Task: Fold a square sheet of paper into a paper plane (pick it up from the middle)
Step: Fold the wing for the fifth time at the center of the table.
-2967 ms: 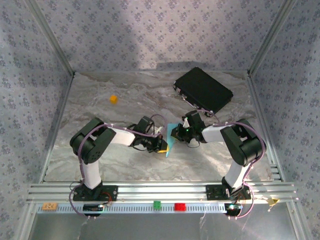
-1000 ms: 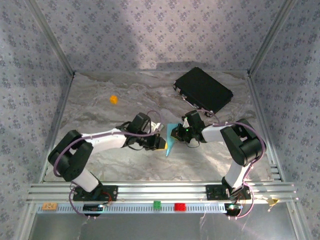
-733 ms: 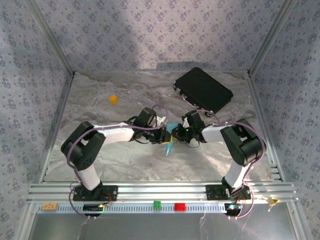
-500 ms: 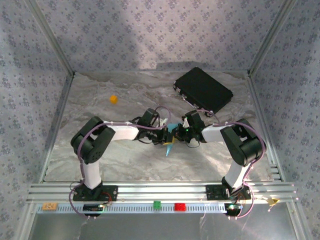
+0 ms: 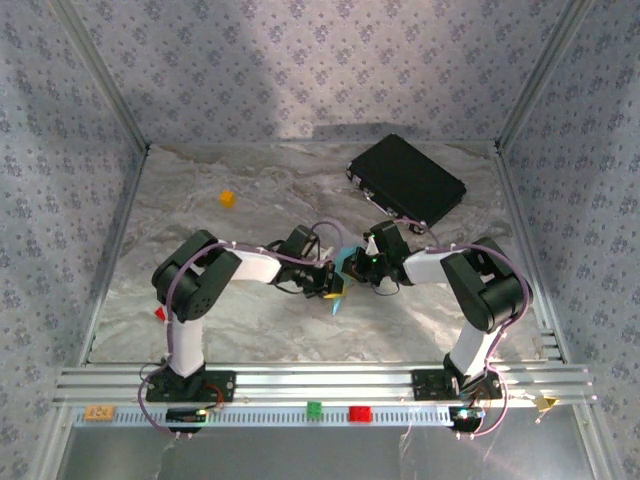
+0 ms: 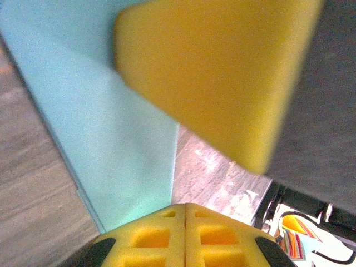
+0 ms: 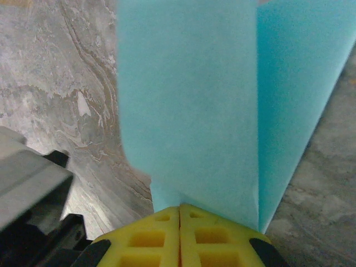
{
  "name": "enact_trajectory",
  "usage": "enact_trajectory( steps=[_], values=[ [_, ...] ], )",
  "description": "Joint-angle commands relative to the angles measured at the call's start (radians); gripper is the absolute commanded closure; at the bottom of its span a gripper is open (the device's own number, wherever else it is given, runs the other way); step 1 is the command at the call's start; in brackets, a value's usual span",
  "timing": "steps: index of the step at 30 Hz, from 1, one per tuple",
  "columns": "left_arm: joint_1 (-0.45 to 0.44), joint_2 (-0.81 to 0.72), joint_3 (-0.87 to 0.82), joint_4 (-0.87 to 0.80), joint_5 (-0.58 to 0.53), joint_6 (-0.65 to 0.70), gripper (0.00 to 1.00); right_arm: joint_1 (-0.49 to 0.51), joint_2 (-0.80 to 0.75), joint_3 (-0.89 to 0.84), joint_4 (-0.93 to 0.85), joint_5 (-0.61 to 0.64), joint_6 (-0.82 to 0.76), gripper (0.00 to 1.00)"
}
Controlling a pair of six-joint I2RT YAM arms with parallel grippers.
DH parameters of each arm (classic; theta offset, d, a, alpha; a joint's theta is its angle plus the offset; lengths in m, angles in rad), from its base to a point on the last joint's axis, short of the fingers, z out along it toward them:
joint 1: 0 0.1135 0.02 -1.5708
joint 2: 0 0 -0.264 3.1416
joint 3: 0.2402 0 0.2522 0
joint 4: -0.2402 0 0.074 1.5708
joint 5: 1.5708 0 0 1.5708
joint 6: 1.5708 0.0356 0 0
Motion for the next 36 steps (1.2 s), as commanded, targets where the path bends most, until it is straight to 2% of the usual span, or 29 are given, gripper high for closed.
enact_trajectory(
  steps=[1,6,16,36],
  values=[
    [-0.024,0.007,-0.037,-0.010,0.010,0.026,0.94,-0.002,0.044,-0.030,-0.131,0.101,-0.018,0.92],
    [-0.035,-0.006,-0.067,-0.033,-0.002,0.040,0.94,-0.001,0.042,-0.031,-0.135,0.103,-0.018,0.92],
    [-0.066,-0.076,-0.069,-0.224,-0.075,0.145,0.95,-0.002,0.031,-0.032,-0.149,0.113,-0.019,0.92],
    [-0.126,-0.205,-0.126,-0.356,-0.166,0.212,0.96,-0.001,0.028,-0.033,-0.152,0.117,-0.017,0.92]
  ],
)
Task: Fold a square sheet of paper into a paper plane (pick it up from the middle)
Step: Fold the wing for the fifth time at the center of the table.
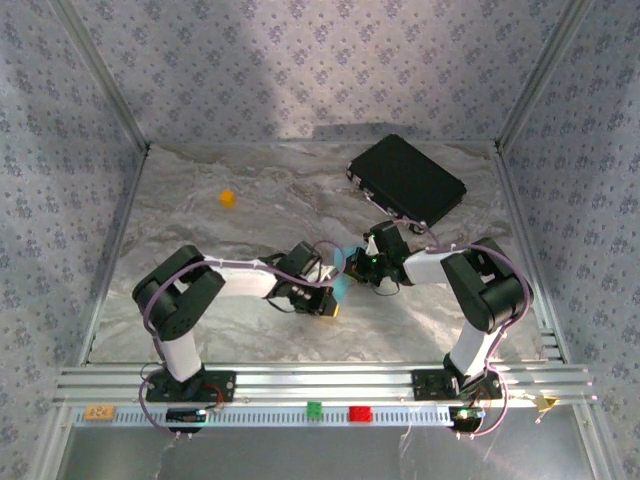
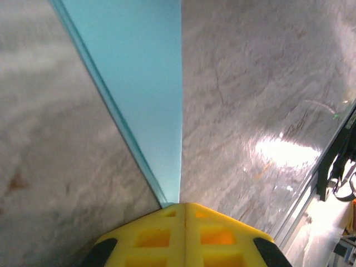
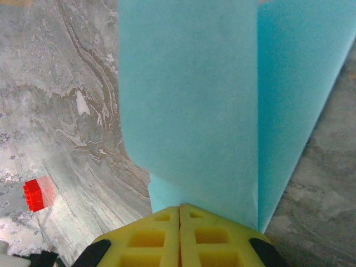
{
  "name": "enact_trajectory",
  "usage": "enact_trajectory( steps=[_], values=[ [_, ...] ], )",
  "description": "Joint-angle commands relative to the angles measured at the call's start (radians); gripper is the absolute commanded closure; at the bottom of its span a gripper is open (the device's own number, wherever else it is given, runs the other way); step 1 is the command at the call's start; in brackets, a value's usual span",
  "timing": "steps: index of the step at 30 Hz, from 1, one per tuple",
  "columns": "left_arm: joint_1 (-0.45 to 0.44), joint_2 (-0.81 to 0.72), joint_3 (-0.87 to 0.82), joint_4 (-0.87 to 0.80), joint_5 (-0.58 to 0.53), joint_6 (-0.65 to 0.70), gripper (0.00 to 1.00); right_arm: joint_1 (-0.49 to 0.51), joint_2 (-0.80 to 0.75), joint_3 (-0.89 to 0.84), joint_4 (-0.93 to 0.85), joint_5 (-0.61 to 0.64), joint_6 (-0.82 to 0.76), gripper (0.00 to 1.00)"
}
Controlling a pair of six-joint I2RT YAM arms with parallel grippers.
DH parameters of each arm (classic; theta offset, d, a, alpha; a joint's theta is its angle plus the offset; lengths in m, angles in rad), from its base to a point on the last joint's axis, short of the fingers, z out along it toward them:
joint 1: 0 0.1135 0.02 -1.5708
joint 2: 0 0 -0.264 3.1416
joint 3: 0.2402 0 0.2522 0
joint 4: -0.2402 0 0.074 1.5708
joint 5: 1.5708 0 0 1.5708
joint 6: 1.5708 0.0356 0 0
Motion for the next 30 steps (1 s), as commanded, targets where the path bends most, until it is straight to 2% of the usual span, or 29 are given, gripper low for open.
enact_trajectory(
  steps=[1,8,12,17,25,30],
  values=[
    [-0.021,-0.058,-0.041,-0.116,-0.002,0.027,0.96,-0.003,0.031,-0.035,-0.145,0.114,-0.013,0.92],
    [0.004,-0.186,-0.064,-0.054,-0.006,-0.011,0.96,0.006,0.016,-0.050,-0.116,0.104,0.019,0.92],
    [0.063,-0.229,-0.079,0.032,-0.005,-0.073,0.96,0.013,-0.015,-0.072,-0.103,0.104,0.045,0.92],
    [0.121,-0.170,-0.025,0.129,0.033,-0.145,0.96,0.032,-0.048,-0.109,-0.048,0.099,0.111,0.92],
    [0.114,-0.021,0.061,0.225,0.081,-0.206,0.96,0.049,-0.070,-0.130,-0.010,0.115,0.159,0.91],
    [0.091,0.036,0.104,0.207,0.086,-0.194,0.96,0.049,-0.071,-0.130,-0.008,0.117,0.159,0.91]
  ],
)
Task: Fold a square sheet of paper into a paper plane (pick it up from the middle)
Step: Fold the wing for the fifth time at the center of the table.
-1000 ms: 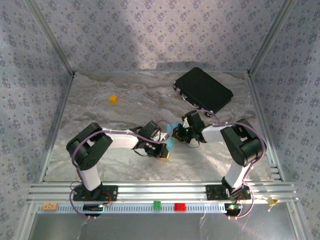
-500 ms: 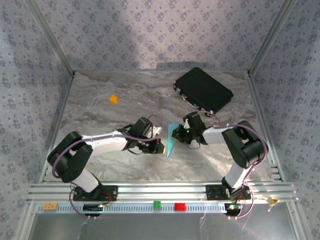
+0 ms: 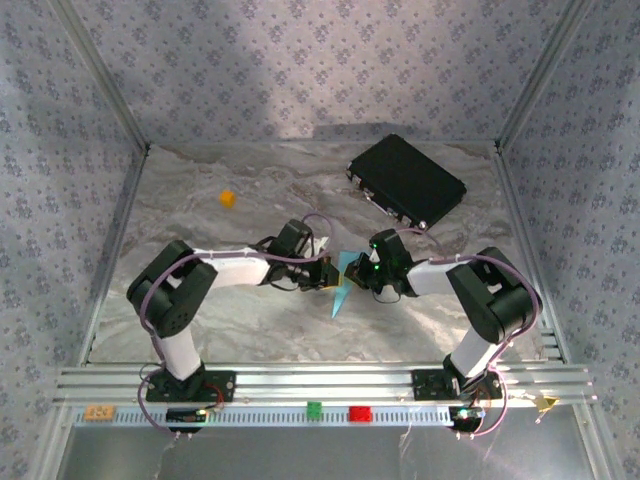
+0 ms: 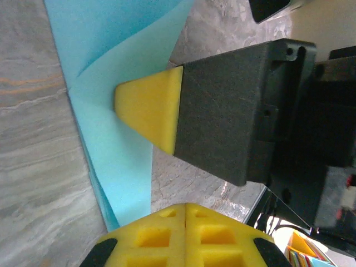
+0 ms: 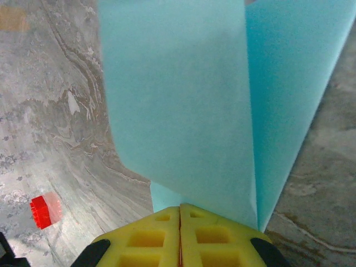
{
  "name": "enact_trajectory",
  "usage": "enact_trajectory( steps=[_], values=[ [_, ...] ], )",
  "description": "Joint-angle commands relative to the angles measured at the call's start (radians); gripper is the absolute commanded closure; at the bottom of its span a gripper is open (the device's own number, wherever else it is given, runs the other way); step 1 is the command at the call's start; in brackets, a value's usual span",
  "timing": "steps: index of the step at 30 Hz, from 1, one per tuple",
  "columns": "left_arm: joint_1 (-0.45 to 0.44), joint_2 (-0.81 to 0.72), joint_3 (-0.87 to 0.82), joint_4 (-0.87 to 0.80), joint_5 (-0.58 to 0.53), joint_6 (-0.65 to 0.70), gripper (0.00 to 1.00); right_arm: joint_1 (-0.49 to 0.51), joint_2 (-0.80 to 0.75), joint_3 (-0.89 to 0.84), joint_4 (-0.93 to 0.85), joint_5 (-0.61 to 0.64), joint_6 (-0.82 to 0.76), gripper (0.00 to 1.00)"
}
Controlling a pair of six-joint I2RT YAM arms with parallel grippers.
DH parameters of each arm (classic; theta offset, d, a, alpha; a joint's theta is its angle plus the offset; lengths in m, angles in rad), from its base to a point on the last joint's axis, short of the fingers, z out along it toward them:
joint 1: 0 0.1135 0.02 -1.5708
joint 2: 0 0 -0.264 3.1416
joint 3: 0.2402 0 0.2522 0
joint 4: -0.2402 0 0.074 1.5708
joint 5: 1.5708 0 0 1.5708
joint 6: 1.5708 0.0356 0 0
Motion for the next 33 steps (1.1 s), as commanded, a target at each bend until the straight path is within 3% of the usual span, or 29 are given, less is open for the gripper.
enact_trajectory(
  steps=[1,15,20,29,33],
  values=[
    [-0.020,0.033,0.040,0.020,0.031,-0.006,0.96,0.009,0.007,-0.031,-0.079,0.035,0.019,0.91],
    [-0.056,0.159,0.091,-0.113,-0.030,0.081,0.99,-0.004,0.001,-0.029,-0.079,0.021,0.005,0.91],
    [-0.072,0.155,0.051,-0.187,-0.077,0.131,1.00,-0.021,-0.026,-0.023,-0.093,0.019,-0.019,0.90],
    [-0.072,0.097,-0.014,-0.195,-0.056,0.179,1.00,-0.057,-0.161,0.008,-0.178,0.054,-0.143,0.87],
    [-0.067,0.094,-0.012,-0.197,-0.051,0.181,1.00,-0.055,-0.184,0.004,-0.122,0.002,-0.180,0.89]
  ],
)
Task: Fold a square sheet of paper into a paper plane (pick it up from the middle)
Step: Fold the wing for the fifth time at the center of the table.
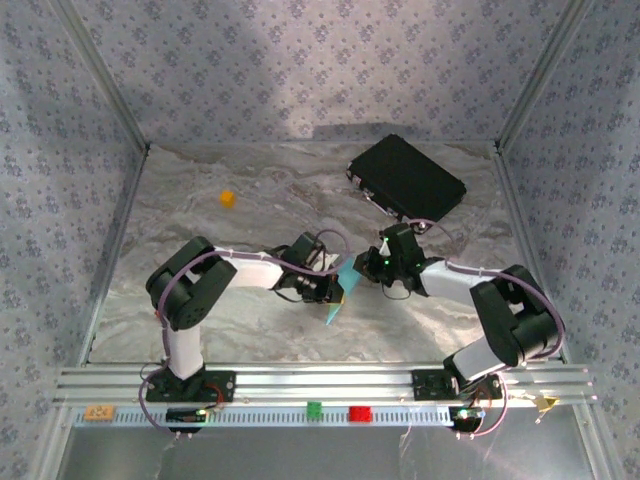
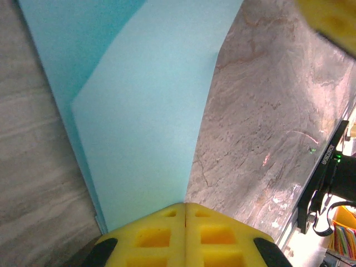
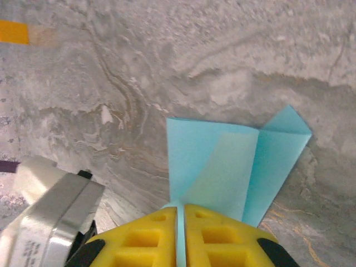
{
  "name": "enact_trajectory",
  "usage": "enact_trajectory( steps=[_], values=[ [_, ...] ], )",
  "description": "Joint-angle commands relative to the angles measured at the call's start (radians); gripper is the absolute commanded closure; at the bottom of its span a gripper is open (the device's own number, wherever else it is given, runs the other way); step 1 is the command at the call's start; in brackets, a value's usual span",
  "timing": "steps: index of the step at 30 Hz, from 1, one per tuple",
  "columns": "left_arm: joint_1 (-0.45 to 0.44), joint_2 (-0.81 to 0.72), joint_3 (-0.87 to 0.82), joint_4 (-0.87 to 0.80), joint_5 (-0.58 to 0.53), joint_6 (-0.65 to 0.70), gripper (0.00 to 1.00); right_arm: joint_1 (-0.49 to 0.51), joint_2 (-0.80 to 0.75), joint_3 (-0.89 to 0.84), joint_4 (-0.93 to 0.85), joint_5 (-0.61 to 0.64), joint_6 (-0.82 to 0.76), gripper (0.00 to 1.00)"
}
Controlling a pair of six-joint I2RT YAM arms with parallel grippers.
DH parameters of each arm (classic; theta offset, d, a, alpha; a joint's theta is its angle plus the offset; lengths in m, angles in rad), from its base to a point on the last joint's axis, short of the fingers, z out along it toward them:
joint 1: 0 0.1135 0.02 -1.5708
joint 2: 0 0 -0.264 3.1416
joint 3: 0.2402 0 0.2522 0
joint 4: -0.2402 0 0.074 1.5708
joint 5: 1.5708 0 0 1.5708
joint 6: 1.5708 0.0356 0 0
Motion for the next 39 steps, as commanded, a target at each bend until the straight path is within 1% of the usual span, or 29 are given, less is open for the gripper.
enact_trajectory(
  steps=[1,4,9,12,14,16,18,28,39],
  values=[
    [-0.002,0.004,-0.031,-0.108,-0.024,0.030,1.00,0.010,-0.012,0.009,0.010,-0.042,-0.066,0.89],
    [0.000,0.006,-0.036,-0.097,-0.026,0.022,1.00,0.043,0.012,0.025,0.003,-0.039,-0.084,0.89],
    [0.002,0.008,-0.038,-0.087,-0.023,0.014,1.00,0.076,0.091,0.049,0.017,-0.033,-0.070,0.90],
    [0.001,0.009,-0.038,-0.086,-0.023,0.011,1.00,0.080,0.124,0.079,-0.033,0.000,-0.085,0.90],
    [0.001,0.007,-0.039,-0.088,-0.024,0.011,1.00,0.064,0.145,0.087,-0.074,0.026,-0.090,0.90],
    [0.001,0.008,-0.039,-0.092,-0.023,0.012,1.00,0.039,0.161,0.075,-0.068,0.036,-0.086,0.90],
    [0.001,0.012,-0.043,-0.092,-0.021,0.010,1.00,0.002,0.174,0.062,-0.040,0.015,-0.078,0.90],
    [0.001,0.027,-0.050,-0.078,0.002,0.008,1.00,-0.115,0.199,0.003,0.084,-0.053,-0.045,0.88],
    [0.002,0.032,-0.051,-0.071,0.009,0.008,1.00,-0.184,0.188,0.032,0.031,-0.039,-0.065,0.89]
  ],
)
